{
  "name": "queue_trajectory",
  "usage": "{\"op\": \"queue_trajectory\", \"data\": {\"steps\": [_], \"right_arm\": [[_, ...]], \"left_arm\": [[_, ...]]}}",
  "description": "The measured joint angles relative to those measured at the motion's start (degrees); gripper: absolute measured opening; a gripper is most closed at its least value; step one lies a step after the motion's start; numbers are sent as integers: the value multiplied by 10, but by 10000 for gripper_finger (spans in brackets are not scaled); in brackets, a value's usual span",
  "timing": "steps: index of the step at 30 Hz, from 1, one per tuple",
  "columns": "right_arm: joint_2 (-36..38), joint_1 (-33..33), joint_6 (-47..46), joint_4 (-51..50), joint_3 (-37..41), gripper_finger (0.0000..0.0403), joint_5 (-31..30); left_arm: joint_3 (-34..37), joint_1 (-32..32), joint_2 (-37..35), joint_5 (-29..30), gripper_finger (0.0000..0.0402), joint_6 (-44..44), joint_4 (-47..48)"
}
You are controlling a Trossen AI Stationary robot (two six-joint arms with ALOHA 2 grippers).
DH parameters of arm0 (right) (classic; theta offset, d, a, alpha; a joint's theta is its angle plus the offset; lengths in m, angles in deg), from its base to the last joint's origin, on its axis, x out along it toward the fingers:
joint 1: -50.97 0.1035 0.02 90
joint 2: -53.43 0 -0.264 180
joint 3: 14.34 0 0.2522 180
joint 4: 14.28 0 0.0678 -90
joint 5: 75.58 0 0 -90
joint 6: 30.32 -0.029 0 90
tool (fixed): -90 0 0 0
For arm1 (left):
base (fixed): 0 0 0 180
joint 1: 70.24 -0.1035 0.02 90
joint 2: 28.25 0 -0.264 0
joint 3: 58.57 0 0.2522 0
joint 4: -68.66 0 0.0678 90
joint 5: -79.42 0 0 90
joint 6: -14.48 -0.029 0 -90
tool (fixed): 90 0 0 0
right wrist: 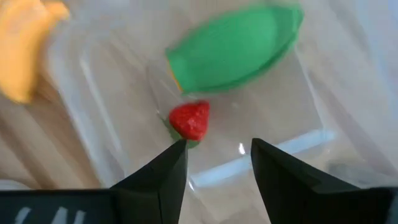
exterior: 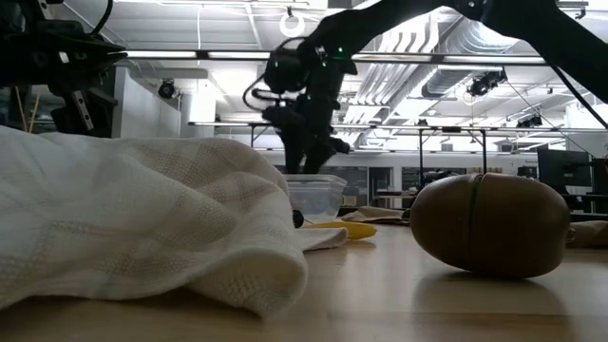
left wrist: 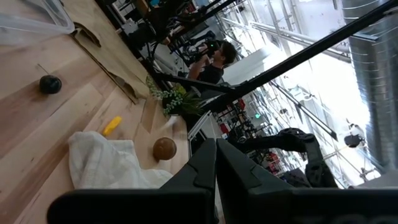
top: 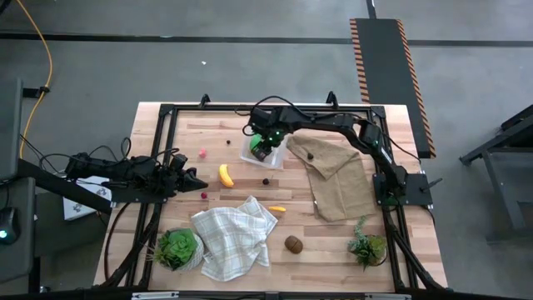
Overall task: Pick and placing Produce into tupperware
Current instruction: Put the blackberry into the transparent bin
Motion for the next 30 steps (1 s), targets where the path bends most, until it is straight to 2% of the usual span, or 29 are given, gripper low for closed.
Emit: {"op": "queue_trajectory", "data": {"steps": [5,12,16,24,30], "right_arm": [[0,0,1,7,-78,170,-2],[1,0,15,0,-225,170,-47],[36,-6,26,3,-199,170,-67],[67,-26,32,-160,-197,170,-154],[70,-22,44,-202,-193,170,-167]], "left_arm": [[0,0,0,0,1,0,0],[0,0,0,0,1,-15,0],[0,0,0,0,1,-15,0],[0,0,3,1,1,-17,0],[0,0,6,1,1,-17,0]]}}
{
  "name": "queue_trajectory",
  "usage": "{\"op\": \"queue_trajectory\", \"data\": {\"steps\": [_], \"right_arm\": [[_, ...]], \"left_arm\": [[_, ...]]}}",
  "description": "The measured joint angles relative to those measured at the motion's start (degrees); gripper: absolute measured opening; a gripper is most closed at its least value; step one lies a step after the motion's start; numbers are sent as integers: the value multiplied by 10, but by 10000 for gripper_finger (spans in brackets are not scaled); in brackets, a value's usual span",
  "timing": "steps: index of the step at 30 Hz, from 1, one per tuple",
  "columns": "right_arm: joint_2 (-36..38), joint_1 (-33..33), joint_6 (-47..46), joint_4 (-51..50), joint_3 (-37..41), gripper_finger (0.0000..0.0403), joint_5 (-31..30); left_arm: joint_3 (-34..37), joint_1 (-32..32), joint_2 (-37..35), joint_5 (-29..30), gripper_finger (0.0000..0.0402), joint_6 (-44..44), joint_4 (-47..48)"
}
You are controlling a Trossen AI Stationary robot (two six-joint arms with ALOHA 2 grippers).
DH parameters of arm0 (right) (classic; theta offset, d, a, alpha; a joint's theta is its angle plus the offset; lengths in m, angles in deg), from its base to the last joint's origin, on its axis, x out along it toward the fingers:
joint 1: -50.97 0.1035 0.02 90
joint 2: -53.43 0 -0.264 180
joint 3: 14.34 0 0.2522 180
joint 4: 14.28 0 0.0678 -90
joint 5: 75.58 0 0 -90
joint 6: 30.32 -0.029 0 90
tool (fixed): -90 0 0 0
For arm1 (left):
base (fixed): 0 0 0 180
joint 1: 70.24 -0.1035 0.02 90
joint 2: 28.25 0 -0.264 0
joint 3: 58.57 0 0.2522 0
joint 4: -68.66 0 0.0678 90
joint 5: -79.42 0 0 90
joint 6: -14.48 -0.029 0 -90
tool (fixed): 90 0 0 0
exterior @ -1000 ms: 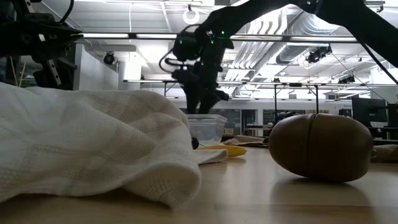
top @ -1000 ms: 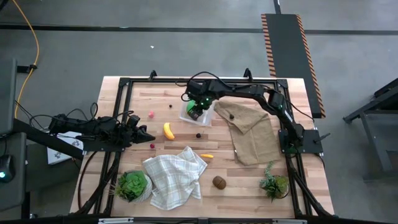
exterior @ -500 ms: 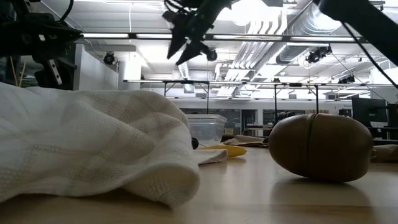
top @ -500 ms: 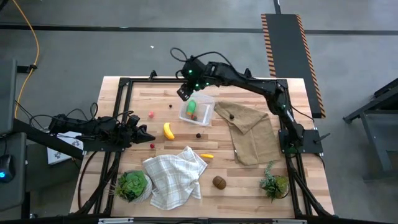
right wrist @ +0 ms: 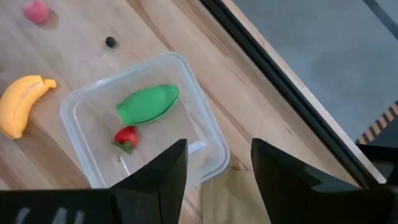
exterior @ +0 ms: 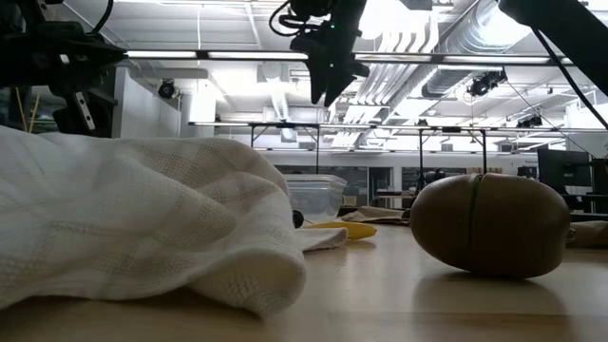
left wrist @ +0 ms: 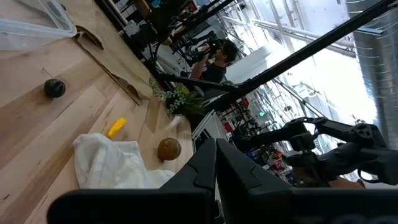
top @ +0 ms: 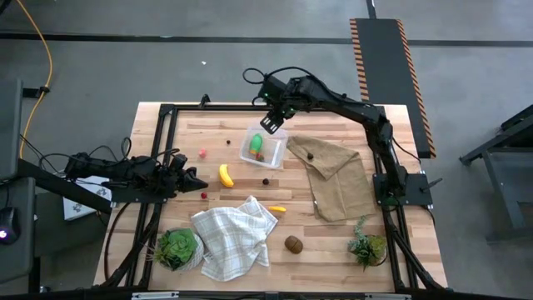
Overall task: Pick and placing Produce into tupperware
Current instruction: Put the blackberry into the transparent bin
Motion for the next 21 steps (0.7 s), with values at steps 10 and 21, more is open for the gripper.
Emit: {"op": "queue_trajectory", "data": {"steps": [10,21], "right_arm": [[70,6,-30,28,164,170,-10],[278,-16,-224,177,511,170,90]], "left_arm": [[0,0,0,0,1,2,0],[0,0,0,0,1,2,0]]}}
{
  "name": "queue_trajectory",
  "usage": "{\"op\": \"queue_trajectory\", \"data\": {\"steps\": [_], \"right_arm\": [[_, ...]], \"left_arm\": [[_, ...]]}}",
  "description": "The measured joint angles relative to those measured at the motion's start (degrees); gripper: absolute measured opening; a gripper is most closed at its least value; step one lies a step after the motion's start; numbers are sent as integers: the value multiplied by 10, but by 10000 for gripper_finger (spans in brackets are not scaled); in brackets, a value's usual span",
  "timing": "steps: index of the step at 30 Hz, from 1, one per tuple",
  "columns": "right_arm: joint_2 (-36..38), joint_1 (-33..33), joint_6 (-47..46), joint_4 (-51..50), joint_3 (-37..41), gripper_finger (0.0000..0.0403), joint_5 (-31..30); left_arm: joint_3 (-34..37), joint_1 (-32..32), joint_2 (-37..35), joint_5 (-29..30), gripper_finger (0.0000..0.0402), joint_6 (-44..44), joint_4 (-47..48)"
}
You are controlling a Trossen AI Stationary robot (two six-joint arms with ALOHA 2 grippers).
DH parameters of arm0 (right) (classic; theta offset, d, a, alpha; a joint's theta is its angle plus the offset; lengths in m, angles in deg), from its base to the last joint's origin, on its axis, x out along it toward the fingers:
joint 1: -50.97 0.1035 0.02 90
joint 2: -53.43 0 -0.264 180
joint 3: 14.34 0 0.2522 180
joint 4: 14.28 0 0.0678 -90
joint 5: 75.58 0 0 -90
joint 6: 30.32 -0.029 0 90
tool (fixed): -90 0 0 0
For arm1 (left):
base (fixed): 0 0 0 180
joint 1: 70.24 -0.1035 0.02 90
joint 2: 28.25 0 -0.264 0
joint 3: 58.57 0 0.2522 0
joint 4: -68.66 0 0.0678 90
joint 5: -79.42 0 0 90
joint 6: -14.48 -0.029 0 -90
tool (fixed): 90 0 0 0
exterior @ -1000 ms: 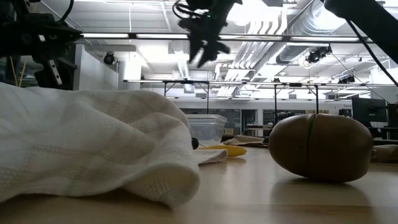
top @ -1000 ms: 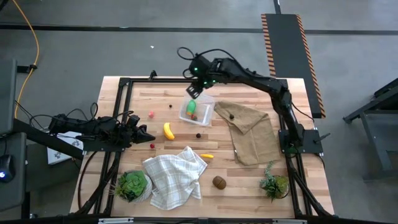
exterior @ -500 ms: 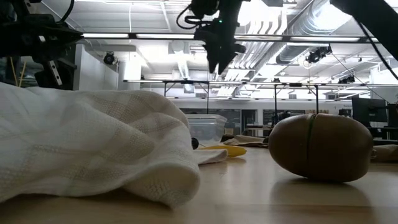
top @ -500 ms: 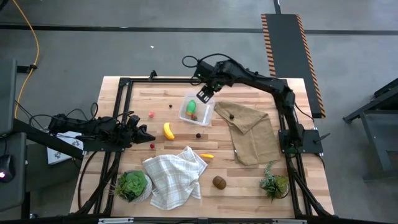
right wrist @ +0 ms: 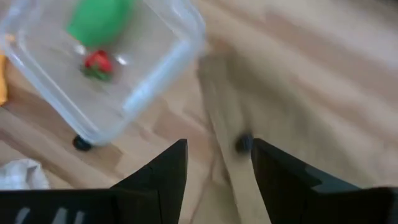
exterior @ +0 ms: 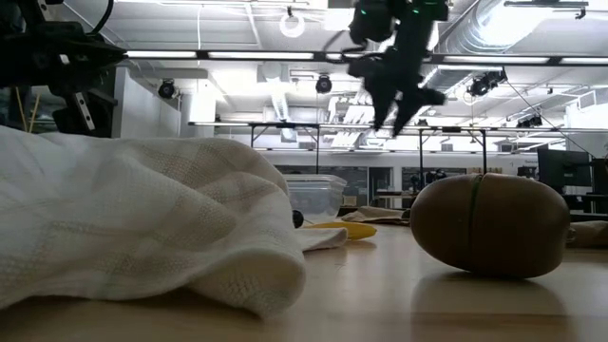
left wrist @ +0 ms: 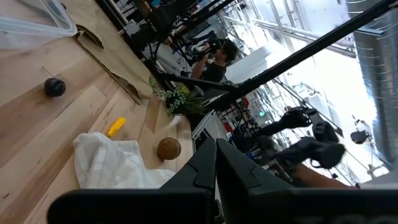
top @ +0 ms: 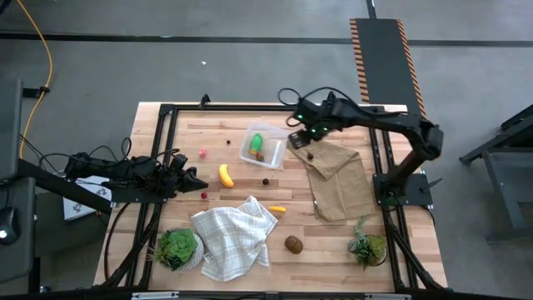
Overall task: Pick and placing Produce into tupperware
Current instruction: Put the blackberry into the transparent bin
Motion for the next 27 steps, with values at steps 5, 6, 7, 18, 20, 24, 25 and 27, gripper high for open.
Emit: {"op": "queue_trajectory", "data": {"steps": [5,6,7,18,20,24,25,27], "right_arm": [[15,-18,-47,-15,51,170,68],[14,-21,-47,-16,53,170,77],[11,-24,-47,-17,53,170,79],[-49,-67,-27,-19,52,170,102],[-65,-72,-16,-19,52,170,103],[-90,-74,-8,-16,52,170,104],[-94,-73,-7,-14,52,170,104],[-101,-72,-6,-10,52,170,102]], "left_arm": [[0,0,0,0,1,0,0],[0,0,0,0,1,0,0],[0,0,0,0,1,0,0],[0,0,0,-2,1,0,0],[0,0,0,-2,1,0,0],[0,0,0,-2,1,0,0],[0,0,0,-2,1,1,0],[0,0,0,-2,1,1,0]]}}
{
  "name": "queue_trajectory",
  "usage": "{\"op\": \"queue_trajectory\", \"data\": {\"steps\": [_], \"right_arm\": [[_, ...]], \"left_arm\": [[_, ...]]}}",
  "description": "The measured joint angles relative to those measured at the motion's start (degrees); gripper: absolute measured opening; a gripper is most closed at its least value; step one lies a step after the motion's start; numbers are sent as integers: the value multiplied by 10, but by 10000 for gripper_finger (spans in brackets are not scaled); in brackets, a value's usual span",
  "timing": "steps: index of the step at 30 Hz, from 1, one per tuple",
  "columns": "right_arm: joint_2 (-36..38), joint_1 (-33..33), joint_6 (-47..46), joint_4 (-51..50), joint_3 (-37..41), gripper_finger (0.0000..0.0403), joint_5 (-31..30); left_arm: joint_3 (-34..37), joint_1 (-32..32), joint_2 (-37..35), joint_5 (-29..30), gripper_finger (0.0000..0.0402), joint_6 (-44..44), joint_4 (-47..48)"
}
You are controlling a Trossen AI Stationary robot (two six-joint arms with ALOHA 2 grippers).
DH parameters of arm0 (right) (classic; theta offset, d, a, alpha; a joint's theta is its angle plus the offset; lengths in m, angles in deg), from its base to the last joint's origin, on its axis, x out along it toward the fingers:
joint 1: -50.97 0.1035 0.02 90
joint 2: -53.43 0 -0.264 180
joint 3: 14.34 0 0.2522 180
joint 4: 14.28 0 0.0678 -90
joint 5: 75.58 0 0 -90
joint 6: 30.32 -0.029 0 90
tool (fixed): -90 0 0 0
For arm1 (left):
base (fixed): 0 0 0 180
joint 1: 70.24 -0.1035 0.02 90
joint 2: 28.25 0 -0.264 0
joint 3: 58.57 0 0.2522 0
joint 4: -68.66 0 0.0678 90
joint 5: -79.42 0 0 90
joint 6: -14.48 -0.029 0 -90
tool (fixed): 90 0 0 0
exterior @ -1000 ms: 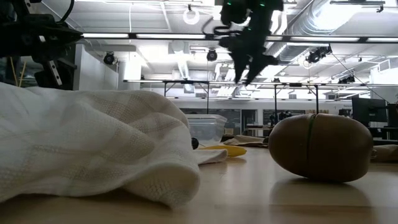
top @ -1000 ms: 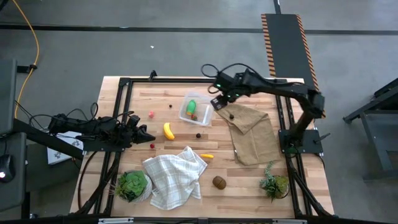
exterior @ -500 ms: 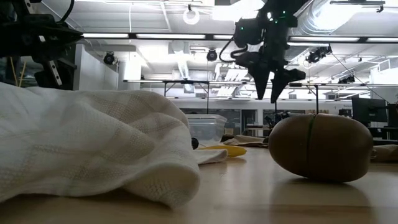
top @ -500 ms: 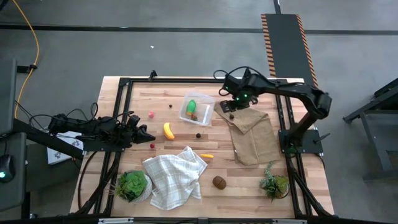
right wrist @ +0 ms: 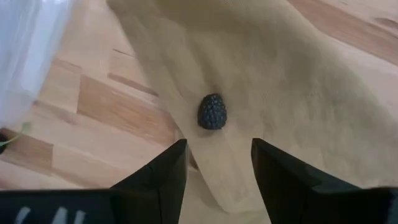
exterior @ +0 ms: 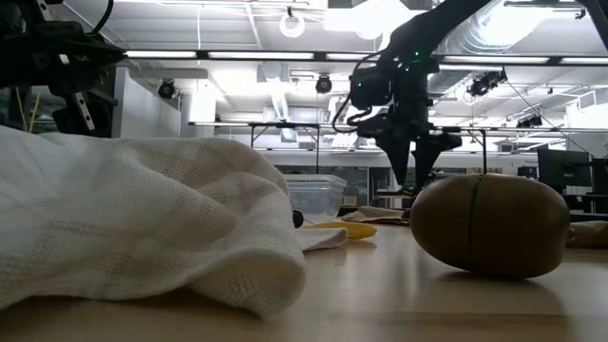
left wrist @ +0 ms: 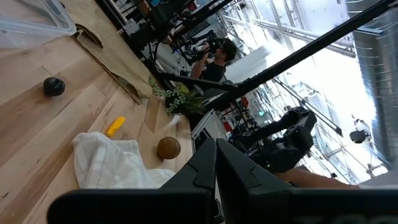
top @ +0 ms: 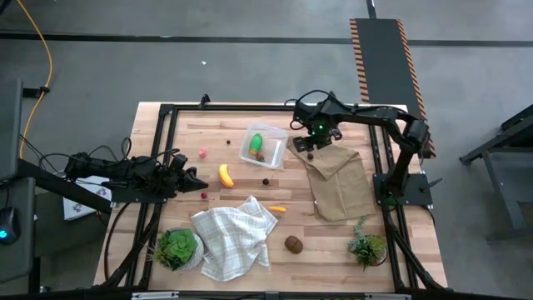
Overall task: Pick and placing Produce into tupperware
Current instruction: Put the blackberry into the transparent bin
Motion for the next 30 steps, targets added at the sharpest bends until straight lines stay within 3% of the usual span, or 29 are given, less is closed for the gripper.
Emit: {"op": "queue_trajectory", "data": {"steps": [15,30], "right_arm": [[-52,15,-1,31,1,170,-22],[-56,15,-8,52,14,170,-33]], "left_arm": [[0,0,0,0,1,0,0],[0,0,0,0,1,0,0]]}}
